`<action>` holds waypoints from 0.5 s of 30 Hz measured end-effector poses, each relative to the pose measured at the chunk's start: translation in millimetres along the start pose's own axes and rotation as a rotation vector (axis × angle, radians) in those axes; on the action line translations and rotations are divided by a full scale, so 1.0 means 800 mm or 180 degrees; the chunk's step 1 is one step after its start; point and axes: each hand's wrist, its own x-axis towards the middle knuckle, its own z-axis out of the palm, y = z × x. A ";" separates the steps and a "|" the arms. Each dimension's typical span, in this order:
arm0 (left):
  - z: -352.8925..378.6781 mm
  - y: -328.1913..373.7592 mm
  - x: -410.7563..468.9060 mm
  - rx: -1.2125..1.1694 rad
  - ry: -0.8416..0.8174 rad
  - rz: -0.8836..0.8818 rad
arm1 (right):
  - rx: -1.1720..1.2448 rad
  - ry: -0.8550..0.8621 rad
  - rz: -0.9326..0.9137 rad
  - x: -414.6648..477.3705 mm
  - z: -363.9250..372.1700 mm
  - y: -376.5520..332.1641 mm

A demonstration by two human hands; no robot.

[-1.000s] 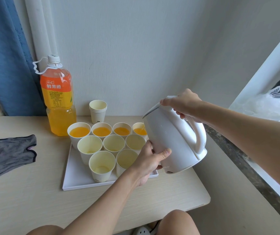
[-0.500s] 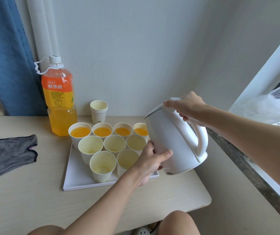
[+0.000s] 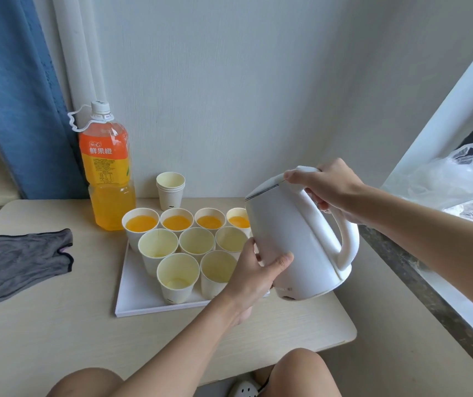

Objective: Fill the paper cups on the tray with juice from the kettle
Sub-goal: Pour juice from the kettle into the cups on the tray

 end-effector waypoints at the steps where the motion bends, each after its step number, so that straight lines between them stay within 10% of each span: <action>1: 0.001 0.000 -0.004 -0.0019 -0.0016 -0.0066 | -0.0020 -0.0062 -0.0021 -0.003 0.000 0.000; 15: -0.008 -0.006 -0.020 -0.0262 -0.0047 -0.0422 | -0.0389 -0.0462 -0.0129 -0.018 0.025 -0.022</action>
